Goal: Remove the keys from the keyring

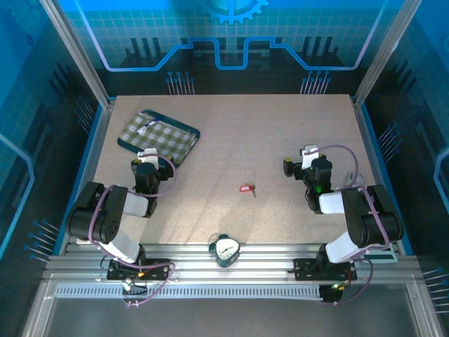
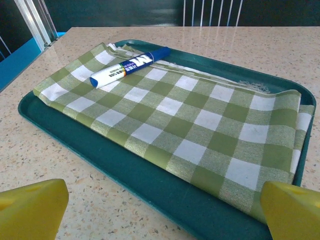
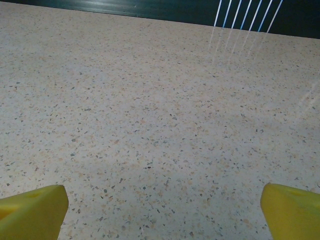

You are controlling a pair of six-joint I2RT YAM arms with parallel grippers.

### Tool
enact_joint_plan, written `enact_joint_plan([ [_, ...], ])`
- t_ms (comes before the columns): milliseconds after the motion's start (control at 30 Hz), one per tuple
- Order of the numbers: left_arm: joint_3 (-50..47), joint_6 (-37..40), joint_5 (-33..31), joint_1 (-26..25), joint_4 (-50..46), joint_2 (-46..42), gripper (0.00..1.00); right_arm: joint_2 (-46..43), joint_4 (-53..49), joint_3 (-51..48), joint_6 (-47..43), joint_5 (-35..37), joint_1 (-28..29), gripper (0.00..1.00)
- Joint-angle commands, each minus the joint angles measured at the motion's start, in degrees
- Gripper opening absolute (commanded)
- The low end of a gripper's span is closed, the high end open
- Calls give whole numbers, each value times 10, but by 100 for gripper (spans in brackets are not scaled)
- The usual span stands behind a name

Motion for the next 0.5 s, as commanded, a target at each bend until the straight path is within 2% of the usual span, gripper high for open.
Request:
enact_joint_plan([
  [0,13,-14,16,9,-8,-14,99,-4,5,12,0,-5,-9,100],
  [267,12,-17,16,15,-11,-20,99,-11,4,10,2,10,-8,100],
  [400,23,-13,22,11,-88,-90,99,-113,-9,-24,-16,97,29,100],
  [467,41,-12,13,8,-158,-139,99,-172,-85,-17,2,116,34,100],
])
